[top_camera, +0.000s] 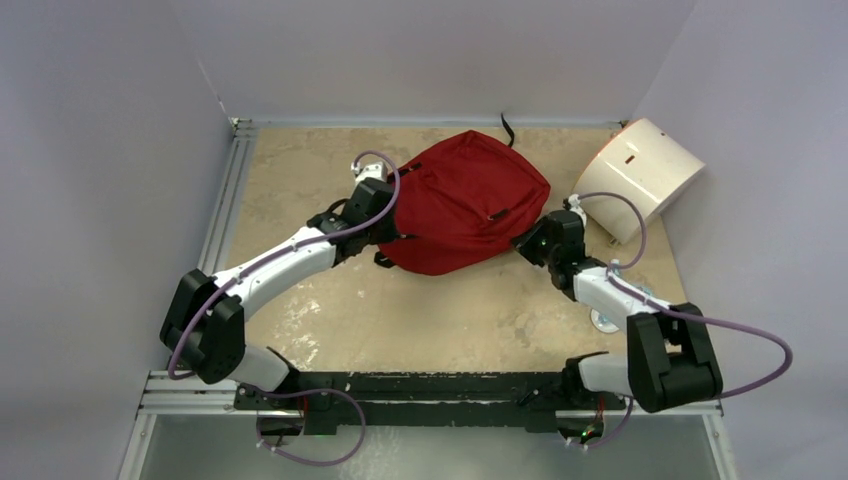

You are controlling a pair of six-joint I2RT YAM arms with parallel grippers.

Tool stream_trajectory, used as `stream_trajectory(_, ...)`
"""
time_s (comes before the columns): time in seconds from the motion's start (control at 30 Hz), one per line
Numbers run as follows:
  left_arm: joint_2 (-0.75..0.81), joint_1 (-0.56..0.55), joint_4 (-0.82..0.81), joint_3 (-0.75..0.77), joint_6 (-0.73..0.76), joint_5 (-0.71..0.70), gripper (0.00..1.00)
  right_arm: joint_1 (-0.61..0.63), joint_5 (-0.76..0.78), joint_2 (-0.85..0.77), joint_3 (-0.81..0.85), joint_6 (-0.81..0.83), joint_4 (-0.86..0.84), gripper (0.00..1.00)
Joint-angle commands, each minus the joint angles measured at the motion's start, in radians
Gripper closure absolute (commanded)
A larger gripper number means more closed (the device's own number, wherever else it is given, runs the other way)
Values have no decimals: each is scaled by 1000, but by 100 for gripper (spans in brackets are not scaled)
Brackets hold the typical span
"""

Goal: Pack the student bag
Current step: Zip the student bag at the center of the board.

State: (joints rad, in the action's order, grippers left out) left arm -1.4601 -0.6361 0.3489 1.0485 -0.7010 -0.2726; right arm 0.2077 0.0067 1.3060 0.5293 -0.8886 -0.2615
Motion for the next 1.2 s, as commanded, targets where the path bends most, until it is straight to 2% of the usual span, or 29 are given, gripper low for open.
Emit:
stream_trajectory(0.0,34,31,-65,0,103,32,100,-41,25,-121,31,146,12,79)
stream_trajectory(0.1,32,30,-91,-2,109,75,100,-41,-5,-223,23,202,24,66)
stream_trajectory(0.17,43,30,-119,-22,110,102,100,-40,-41,-291,16,269,4,50)
stream_trajectory(0.2,48,30,-131,-28,111,111,100,-40,-69,-319,15,298,-20,48)
stream_trajectory(0.3,59,30,-144,-41,109,118,100,-38,-233,-351,5,377,-100,48)
stream_trajectory(0.4,58,31,-128,-40,92,105,100,0,-358,-299,25,439,-169,50)
stream_trajectory(0.63,60,30,-99,-50,49,91,100,324,-269,-113,123,635,-302,46)
stream_trajectory(0.73,65,31,-99,-55,34,96,100,378,-297,-102,54,786,-500,44)
stream_trajectory(0.83,69,30,-100,-59,26,101,100,396,-414,-101,-24,1004,-704,42)
stream_trajectory(0.87,69,31,-99,-60,26,101,100,397,-430,-89,-26,1057,-724,41)
stream_trajectory(0.97,71,31,-94,-62,25,99,100,399,-509,-6,89,1226,-541,42)
stream_trajectory(1.03,72,30,-92,-63,22,96,100,408,-510,56,168,1316,-416,43)
stream_trajectory(1.17,72,30,-91,-63,16,95,100,430,-502,109,229,1438,-343,40)
